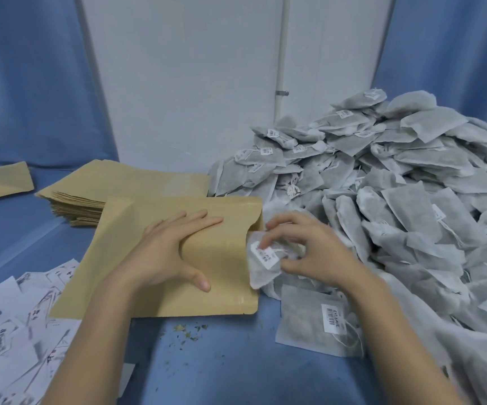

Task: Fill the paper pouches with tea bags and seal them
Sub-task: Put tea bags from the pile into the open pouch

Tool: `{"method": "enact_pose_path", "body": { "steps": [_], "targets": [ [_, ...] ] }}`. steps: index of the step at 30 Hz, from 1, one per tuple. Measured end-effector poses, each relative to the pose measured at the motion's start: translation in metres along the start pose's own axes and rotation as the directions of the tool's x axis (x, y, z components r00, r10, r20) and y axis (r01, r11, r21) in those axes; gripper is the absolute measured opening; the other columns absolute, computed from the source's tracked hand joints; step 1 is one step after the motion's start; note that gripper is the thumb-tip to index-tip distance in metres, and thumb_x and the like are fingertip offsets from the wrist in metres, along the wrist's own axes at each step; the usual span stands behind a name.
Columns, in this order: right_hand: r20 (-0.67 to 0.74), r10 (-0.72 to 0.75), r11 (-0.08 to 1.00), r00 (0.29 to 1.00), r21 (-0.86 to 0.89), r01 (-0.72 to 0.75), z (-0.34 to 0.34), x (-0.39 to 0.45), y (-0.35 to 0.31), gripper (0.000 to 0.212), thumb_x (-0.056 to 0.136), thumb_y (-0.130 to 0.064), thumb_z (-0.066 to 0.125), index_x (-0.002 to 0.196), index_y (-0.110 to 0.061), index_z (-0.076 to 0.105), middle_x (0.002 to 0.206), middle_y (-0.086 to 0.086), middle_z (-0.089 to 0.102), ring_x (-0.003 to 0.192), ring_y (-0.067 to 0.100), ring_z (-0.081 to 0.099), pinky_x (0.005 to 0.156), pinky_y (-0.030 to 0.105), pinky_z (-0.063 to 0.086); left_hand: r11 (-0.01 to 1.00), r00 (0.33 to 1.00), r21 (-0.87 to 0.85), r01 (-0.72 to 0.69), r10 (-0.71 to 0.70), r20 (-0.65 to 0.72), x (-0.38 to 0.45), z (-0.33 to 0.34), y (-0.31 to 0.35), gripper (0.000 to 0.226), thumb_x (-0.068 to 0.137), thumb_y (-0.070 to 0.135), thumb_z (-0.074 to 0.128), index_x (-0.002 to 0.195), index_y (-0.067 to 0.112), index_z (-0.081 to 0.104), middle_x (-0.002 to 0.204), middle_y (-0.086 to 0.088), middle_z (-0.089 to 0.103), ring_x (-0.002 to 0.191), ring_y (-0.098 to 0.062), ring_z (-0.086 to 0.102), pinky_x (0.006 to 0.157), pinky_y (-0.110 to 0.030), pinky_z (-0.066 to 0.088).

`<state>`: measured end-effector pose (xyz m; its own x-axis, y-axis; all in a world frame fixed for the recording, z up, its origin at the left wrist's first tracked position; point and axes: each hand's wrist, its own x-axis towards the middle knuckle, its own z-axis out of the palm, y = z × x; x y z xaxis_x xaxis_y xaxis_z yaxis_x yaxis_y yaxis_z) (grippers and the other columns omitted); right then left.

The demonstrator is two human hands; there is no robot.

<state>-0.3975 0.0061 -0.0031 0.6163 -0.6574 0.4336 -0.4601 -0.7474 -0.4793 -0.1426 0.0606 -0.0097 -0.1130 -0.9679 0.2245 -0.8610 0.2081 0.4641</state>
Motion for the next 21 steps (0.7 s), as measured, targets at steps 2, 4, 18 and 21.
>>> {"method": "enact_pose_path", "body": {
  "steps": [2,4,18,21],
  "targets": [
    [-0.036,-0.041,0.999,0.999,0.027,0.042,0.009,0.006,-0.006,0.039,0.063,0.003,0.07,0.092,-0.023,0.072,0.106,-0.005,0.062,0.093,0.004,0.054,0.082,0.016,0.043,0.997,1.0,-0.068,-0.022,0.023,0.02,-0.002,-0.003,0.003,0.107,0.04,0.037,0.092,0.125,0.063,0.034,0.148,0.028,0.027,0.14,0.0,0.017,0.116,-0.031,0.013],
    [-0.027,-0.079,0.996,0.996,-0.05,0.078,0.014,0.009,-0.006,0.037,0.066,0.003,0.067,0.095,-0.019,0.073,0.099,-0.002,0.067,0.088,0.01,0.056,0.078,0.021,0.044,0.99,0.999,-0.137,-0.032,0.034,0.014,-0.005,-0.005,0.003,0.104,0.04,0.031,0.093,0.124,0.063,0.04,0.143,0.031,0.033,0.134,0.008,0.025,0.107,-0.015,0.022],
    [0.014,0.191,0.902,0.981,0.393,-0.181,0.049,0.014,-0.015,0.02,0.083,0.006,0.054,0.092,-0.003,0.069,0.086,0.007,0.069,0.079,0.008,0.057,0.075,0.028,0.048,0.99,0.998,-0.127,-0.06,0.062,0.012,-0.001,-0.003,0.007,0.096,0.042,0.036,0.092,0.116,0.068,0.041,0.129,0.041,0.043,0.124,0.015,0.035,0.096,-0.001,0.024],
    [-0.275,0.345,0.928,0.897,0.245,-0.282,0.047,0.023,0.018,0.029,0.084,0.0,0.052,0.1,-0.017,0.07,0.095,-0.003,0.07,0.084,0.01,0.064,0.078,0.024,0.048,0.998,0.998,-0.063,0.026,-0.029,-0.049,-0.002,-0.009,0.007,0.099,0.044,0.04,0.09,0.124,0.063,0.036,0.148,0.02,0.033,0.137,-0.004,0.027,0.114,-0.032,0.021]
  ]
}}
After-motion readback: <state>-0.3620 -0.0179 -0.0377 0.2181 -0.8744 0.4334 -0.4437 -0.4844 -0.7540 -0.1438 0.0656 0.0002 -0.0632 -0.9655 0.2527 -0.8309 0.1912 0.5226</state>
